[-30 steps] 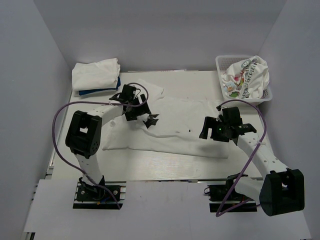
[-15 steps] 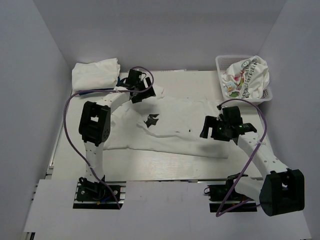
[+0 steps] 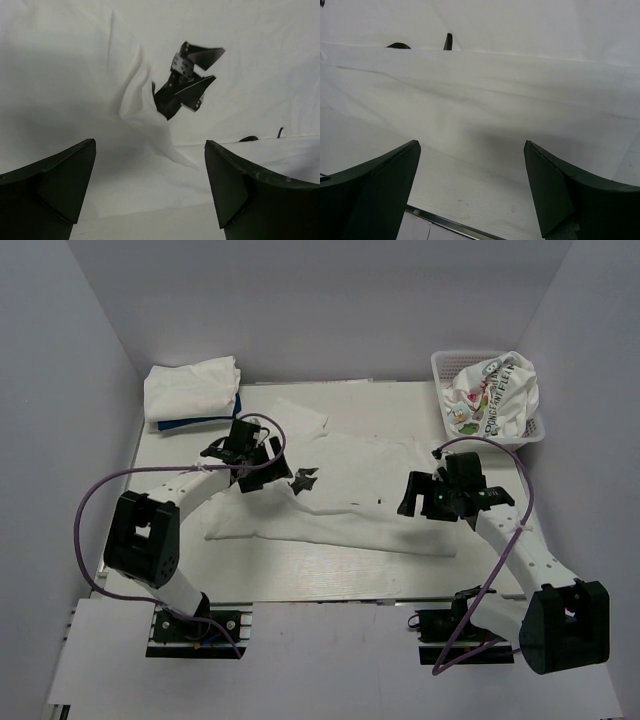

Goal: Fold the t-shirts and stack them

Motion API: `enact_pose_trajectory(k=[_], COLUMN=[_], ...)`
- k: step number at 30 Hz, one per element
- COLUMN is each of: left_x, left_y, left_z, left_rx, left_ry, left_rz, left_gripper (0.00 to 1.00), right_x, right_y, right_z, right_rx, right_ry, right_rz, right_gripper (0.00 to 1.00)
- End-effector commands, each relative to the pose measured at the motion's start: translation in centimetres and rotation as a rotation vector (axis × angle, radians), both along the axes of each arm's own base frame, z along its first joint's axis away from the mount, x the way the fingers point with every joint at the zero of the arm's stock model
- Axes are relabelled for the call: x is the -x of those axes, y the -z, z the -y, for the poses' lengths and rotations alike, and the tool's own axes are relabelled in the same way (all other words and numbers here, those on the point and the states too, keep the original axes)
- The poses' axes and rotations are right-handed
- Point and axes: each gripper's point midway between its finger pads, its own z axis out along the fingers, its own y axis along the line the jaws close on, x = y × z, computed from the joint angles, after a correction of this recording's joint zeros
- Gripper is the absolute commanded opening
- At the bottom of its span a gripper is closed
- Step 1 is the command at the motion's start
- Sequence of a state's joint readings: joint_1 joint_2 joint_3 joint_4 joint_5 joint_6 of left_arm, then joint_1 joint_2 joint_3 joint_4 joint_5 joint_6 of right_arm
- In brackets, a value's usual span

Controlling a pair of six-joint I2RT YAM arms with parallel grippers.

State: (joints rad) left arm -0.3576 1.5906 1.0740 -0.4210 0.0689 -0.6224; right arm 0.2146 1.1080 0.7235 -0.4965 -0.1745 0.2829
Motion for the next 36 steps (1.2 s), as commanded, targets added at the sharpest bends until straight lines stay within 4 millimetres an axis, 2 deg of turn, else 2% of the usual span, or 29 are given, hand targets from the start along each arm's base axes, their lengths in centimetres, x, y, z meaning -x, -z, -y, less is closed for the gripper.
enact_pose_trajectory(k=[1,4,6,7,8,9,11,12,15,17,18,20,22,26,27,30,31,33,34,35,36], left_x=[0.7,0.3,0.2,-0.7,-1.1,-1.6,-2.1,-2.0,-2.9,-3.8,-4.7,-5.7,-6.6,-8.1,-8.2,-8.8,-8.6,-7.6,-6.7,-5.9,-5.2], left_y=[1.1,1.5,2.0,1.3,1.8,1.3,1.1,1.7,1.0,1.5,1.0,2.0,1.6,0.2,-1.8,-4.3,-6.5,-6.6,-5.8,-6.8,-6.7], left_z=[1.8,3.7,4.3,4.6,5.0,5.6,6.9,7.5,9.7,10.5,10.8,10.8,10.9,9.5,8.9,5.1,3.8,1.1,-1.0,-2.1,-3.4], left_rx=[0.080,0.147,0.170,0.177,0.186,0.205,0.238,0.255,0.307,0.307,0.309,0.292,0.280,0.194,0.179,0.067,0.041,-0.030,-0.106,-0.120,-0.145], left_ry=[0.046,0.097,0.117,0.119,0.128,0.144,0.181,0.200,0.241,0.238,0.225,0.197,0.185,0.115,0.094,-0.015,-0.062,-0.134,-0.206,-0.241,-0.283], left_rz=[-0.035,-0.032,-0.039,-0.019,-0.029,-0.024,-0.010,-0.036,-0.018,-0.025,-0.014,-0.027,-0.021,0.018,0.050,0.137,0.194,0.201,0.183,0.197,0.186], left_gripper=[0.99,0.99,0.99,0.99,0.99,0.99,0.99,0.99,0.99,0.99,0.99,0.99,0.99,0.99,0.99,0.99,0.99,0.99,0.99,0.99,0.99], right_x=[-1.0,-0.9,-1.0,-1.0,-0.9,-0.9,-0.9,-0.9,-1.2,-1.3,-1.2,-1.3,-1.3,-1.2,-1.2,-1.1,-1.3,-0.9,-1.0,-0.8,-0.5], right_y=[-1.0,-1.0,-1.0,-1.0,-0.9,-1.0,-1.0,-0.9,-1.2,-1.2,-1.1,-1.2,-1.4,-2.0,-2.2,-2.6,-2.8,-2.4,-2.5,-2.5,-2.5], right_z=[-0.8,-0.8,-0.6,-0.5,-0.5,-0.4,-0.4,-0.1,0.0,0.2,0.1,0.1,0.1,0.3,0.3,-0.1,-0.2,-1.3,-1.7,-2.3,-3.3], right_rx=[-0.031,-0.028,-0.025,-0.021,-0.021,-0.019,-0.015,-0.008,-0.001,-0.001,0.001,-0.002,-0.004,0.005,0.007,-0.007,-0.013,-0.054,-0.068,-0.079,-0.094], right_ry=[-0.028,-0.028,-0.019,-0.016,-0.015,-0.009,-0.004,0.004,0.015,0.028,0.026,0.032,0.036,0.031,0.029,0.001,-0.004,-0.052,-0.067,-0.113,-0.155], right_rz=[0.045,0.041,0.045,0.046,0.044,0.047,0.045,0.045,0.057,0.057,0.057,0.057,0.060,0.079,0.085,0.102,0.114,0.091,0.096,0.098,0.084], right_gripper=[0.90,0.90,0.90,0.90,0.90,0.90,0.90,0.90,0.90,0.90,0.90,0.90,0.90,0.90,0.90,0.90,0.90,0.90,0.90,0.90,0.90])
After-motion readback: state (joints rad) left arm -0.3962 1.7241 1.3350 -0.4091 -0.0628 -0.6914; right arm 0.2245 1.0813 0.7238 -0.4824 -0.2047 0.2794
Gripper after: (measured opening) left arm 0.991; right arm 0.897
